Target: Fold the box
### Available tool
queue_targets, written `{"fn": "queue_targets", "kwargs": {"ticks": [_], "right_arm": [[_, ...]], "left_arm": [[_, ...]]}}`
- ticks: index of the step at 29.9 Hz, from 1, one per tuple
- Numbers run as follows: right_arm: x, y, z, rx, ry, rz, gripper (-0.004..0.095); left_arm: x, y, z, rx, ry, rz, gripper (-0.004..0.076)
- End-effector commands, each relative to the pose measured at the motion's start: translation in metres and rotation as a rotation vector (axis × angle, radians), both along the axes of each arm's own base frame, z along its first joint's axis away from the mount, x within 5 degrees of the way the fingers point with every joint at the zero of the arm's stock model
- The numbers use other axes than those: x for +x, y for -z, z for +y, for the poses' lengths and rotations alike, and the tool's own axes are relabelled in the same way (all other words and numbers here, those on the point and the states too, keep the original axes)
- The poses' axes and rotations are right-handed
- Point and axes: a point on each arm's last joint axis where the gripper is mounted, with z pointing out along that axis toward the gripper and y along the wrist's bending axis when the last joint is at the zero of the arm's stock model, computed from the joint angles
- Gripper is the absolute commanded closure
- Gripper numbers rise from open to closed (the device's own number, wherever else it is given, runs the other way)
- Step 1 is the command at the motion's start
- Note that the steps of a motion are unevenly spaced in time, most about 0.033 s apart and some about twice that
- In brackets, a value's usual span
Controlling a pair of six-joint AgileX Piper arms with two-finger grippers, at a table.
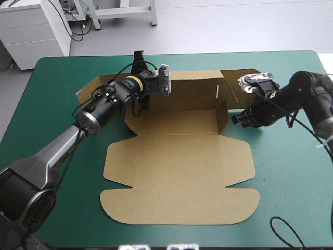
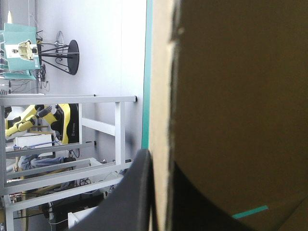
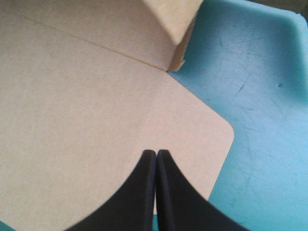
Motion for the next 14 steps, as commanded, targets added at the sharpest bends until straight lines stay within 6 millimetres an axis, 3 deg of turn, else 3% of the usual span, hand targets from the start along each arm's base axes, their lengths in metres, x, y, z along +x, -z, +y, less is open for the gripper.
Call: {"fn": "queue_targets", "kwargs": {"ticks": [1, 7, 14], "right_arm": [[-0.035, -0.04, 0.0, 0.066, -0.003, -0.228, 0.0926], [-0.07, -0.081, -0.007, 0.103, 0.059, -0.52, 0.0926], [-0.056, -0.089, -0.009, 0.124, 0.122, -0.657, 0.0926]], "left_arm": [[-0.011, -0.032, 0.004, -0.082, 0.004, -0.081, 0.0731], [-0.011, -0.03, 0.005, -0.097, -0.021, -0.05, 0.0731], [-0.011, -0.03, 0.005, -0.096, -0.02, -0.052, 0.0731]]}}
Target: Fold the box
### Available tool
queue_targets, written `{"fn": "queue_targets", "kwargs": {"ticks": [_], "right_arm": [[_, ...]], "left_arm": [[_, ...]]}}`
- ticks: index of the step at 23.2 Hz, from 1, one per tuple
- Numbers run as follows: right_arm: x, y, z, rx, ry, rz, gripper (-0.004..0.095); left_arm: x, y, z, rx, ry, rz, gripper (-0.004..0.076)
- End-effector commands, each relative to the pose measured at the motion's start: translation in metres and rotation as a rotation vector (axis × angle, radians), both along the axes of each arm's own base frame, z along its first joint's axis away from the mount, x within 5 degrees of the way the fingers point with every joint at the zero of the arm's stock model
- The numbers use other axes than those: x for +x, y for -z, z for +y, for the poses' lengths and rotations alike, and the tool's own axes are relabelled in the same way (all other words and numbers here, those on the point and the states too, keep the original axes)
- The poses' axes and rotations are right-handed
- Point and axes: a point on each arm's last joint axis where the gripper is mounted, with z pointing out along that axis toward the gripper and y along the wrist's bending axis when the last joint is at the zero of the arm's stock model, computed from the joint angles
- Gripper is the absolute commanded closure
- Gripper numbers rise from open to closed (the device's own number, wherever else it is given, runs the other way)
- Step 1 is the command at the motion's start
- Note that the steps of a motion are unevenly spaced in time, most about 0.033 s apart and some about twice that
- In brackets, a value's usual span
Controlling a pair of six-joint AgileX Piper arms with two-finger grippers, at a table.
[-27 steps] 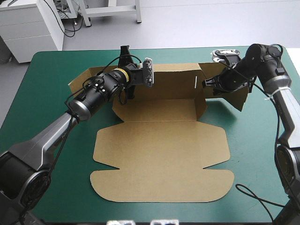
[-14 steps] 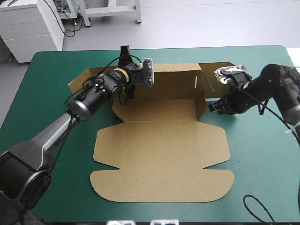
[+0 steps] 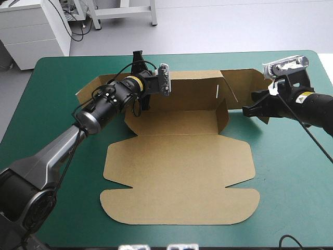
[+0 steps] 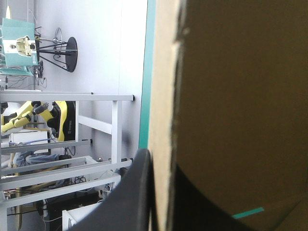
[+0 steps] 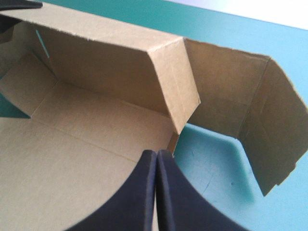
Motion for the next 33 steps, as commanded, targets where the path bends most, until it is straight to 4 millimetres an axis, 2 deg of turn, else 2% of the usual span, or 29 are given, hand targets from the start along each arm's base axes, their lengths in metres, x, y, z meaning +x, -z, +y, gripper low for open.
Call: {"fn": "queue_targets", "kwargs": {"ticks": [1, 7, 9, 12, 13, 14, 18, 23, 29, 33], "right_arm": [[0.011, -0.013, 0.0, 0.04, 0.038, -0.129, 0.0926], [0.053, -0.004, 0.003, 0.041, 0.057, -0.113, 0.0926], [0.071, -0.003, 0.005, 0.035, 0.053, -0.092, 0.0926], [0.115, -0.002, 0.009, 0.041, 0.069, -0.011, 0.0926], [0.123, 0.0, 0.01, 0.039, 0.071, 0.019, 0.0926], [0.138, 0.006, 0.012, 0.027, 0.073, 0.078, 0.0926], [0.162, 0.02, 0.015, 0.031, 0.08, 0.161, 0.0926], [0.17, 0.038, 0.012, -0.006, 0.109, 0.244, 0.0926], [0.158, 0.065, 0.011, -0.068, 0.088, 0.472, 0.0926], [0.147, 0.074, 0.011, -0.066, 0.078, 0.54, 0.0926]], "left_arm": [[-0.011, -0.031, 0.005, -0.074, -0.004, -0.067, 0.0731], [-0.011, -0.031, 0.005, -0.075, -0.003, -0.069, 0.0731], [-0.011, -0.031, 0.005, -0.075, -0.003, -0.069, 0.0731], [-0.011, -0.031, 0.005, -0.075, -0.003, -0.069, 0.0731], [-0.011, -0.031, 0.005, -0.075, -0.003, -0.069, 0.0731], [-0.011, -0.031, 0.005, -0.075, -0.003, -0.069, 0.0731], [-0.011, -0.031, 0.005, -0.072, -0.002, -0.07, 0.0731], [-0.011, -0.032, 0.004, -0.075, 0.001, -0.075, 0.0731], [-0.011, -0.032, 0.004, -0.085, -0.005, -0.071, 0.0731], [-0.011, -0.032, 0.004, -0.083, -0.004, -0.072, 0.0731]]}}
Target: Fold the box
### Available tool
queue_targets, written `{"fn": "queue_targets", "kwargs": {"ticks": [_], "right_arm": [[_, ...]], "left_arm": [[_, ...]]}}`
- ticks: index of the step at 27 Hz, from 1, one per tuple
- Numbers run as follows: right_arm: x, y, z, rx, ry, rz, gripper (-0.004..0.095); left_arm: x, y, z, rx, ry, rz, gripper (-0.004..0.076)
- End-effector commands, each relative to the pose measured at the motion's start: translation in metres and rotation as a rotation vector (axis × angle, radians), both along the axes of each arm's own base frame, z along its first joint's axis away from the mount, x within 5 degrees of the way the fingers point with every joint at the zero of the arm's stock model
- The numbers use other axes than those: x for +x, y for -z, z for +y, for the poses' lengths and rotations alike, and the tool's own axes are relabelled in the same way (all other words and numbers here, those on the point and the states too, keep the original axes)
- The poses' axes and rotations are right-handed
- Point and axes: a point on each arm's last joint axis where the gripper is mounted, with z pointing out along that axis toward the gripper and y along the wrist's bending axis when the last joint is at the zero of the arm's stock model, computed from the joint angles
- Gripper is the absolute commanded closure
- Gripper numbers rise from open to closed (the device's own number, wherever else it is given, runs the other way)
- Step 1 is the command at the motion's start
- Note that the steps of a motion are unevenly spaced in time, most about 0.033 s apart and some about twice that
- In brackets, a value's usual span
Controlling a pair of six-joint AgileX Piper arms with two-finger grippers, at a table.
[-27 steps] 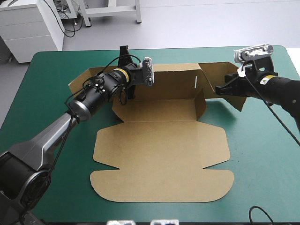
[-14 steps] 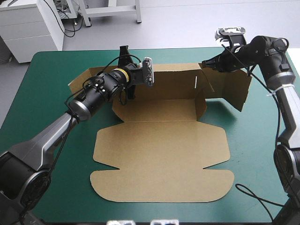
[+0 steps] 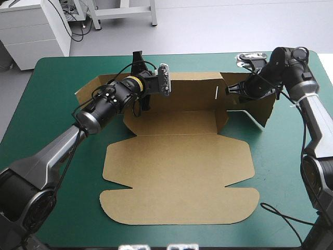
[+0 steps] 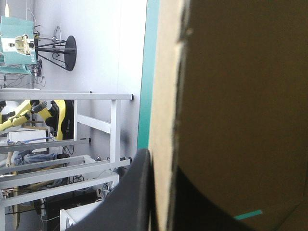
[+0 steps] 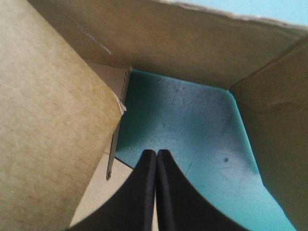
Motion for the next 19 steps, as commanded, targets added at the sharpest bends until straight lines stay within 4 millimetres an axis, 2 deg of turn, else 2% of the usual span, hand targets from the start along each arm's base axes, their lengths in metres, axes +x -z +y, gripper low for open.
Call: {"fn": "queue_targets", "kwargs": {"ticks": [1, 6, 13, 16, 19], "right_arm": [[-0.024, -0.024, 0.001, 0.028, -0.026, -0.034, 0.0926], [-0.045, -0.032, 0.0, 0.01, -0.094, -0.079, 0.0926], [-0.064, -0.077, -0.005, 0.032, -0.04, -0.325, 0.0926], [-0.071, -0.086, -0.005, 0.04, -0.04, -0.351, 0.0926], [-0.077, -0.088, -0.005, 0.045, -0.047, -0.325, 0.0926]], "left_arm": [[-0.011, -0.032, 0.004, -0.078, 0.002, -0.076, 0.0731], [-0.011, -0.032, 0.004, -0.08, 0.002, -0.075, 0.0731], [-0.014, -0.023, 0.005, -0.028, -0.017, -0.007, 0.0731], [-0.024, -0.017, 0.0, 0.021, 0.031, -0.006, 0.0731], [-0.044, -0.003, -0.004, 0.101, 0.067, 0.029, 0.0731]]}}
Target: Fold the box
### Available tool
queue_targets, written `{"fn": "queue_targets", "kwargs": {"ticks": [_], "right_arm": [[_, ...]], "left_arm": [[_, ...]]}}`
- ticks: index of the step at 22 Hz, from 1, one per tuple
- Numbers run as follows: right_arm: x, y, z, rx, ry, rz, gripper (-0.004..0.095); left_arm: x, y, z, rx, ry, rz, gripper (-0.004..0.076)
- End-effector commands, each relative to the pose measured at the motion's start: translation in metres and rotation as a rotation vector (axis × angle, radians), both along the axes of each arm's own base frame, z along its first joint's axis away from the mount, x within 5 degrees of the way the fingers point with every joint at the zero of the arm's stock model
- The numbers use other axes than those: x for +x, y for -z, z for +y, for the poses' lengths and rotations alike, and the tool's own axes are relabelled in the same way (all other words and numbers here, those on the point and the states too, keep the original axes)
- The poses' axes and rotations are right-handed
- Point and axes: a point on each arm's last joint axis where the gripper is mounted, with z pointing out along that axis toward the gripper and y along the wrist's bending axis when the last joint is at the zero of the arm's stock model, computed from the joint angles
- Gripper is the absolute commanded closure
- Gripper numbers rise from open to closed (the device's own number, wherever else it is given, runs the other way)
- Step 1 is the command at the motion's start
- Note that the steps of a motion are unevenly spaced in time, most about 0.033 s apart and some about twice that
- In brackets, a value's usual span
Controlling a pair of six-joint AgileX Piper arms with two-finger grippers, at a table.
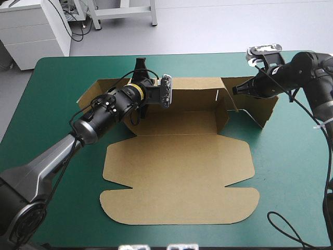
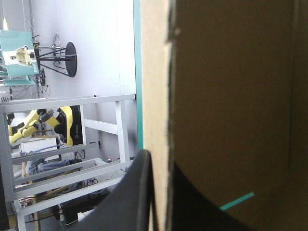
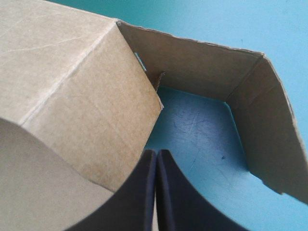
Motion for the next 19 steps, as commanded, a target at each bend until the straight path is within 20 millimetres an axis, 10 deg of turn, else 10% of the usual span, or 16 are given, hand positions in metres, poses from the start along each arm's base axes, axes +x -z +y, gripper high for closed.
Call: {"fn": "queue_targets", "kwargs": {"ticks": [1, 11, 19], "right_arm": [[-0.014, -0.027, 0.0, 0.028, -0.001, -0.094, 0.0926], [-0.024, -0.062, 0.006, 0.121, -0.022, -0.191, 0.0927], [-0.024, -0.061, 0.005, 0.11, -0.021, -0.188, 0.0927]], "left_arm": [[-0.02, -0.006, 0.001, -0.002, -0.002, 0.026, 0.0731], [-0.073, -0.048, 0.01, -0.047, -0.044, -0.032, 0.0731], [-0.095, -0.039, 0.022, 0.036, -0.041, 0.202, 0.0731]]}}
